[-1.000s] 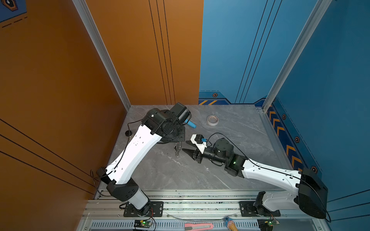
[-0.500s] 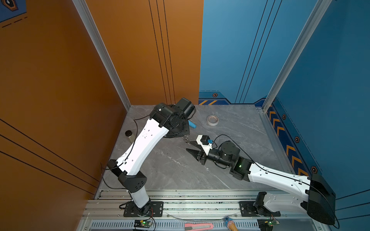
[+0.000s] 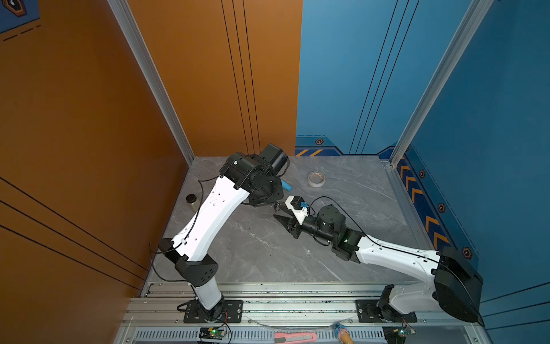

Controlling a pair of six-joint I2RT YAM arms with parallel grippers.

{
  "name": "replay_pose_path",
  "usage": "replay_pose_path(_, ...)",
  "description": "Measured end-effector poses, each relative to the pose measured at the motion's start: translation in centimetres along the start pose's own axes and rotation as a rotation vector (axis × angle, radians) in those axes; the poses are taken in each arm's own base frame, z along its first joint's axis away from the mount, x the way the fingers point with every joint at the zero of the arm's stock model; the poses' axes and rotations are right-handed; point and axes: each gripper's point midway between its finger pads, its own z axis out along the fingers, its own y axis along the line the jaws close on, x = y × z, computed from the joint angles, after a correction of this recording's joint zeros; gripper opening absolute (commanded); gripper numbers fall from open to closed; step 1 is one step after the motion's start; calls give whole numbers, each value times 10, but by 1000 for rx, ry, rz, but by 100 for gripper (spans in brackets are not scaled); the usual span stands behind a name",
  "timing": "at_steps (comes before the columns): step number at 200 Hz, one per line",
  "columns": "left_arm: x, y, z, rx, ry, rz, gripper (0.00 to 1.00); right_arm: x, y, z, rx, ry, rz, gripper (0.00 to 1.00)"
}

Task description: Remove the keys from the keyring

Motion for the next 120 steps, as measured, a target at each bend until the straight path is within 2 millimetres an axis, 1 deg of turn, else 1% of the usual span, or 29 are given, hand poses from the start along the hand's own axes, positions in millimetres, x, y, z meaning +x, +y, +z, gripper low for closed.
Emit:
replay_pose_path(42,3,-3,0,19,21,1,0,-20,-12,3,22,-57,-8,36)
replay_pose_path(53,3,-4,0,25,19,2,0,-20,-13,3,22,-60,-8,35)
replay_pose_path(75,3,-4,0,29,27,-2,0,-18,-16,5,17,-58,-8,28)
replay_pose_path(105,6,-5,-1,39,41,-1,0,-21,-20,8,20,-65,-8,23)
replay_pose_path(120,7,-6,-1,44,47,-1,0,-21,-22,9,20,-65,-8,23)
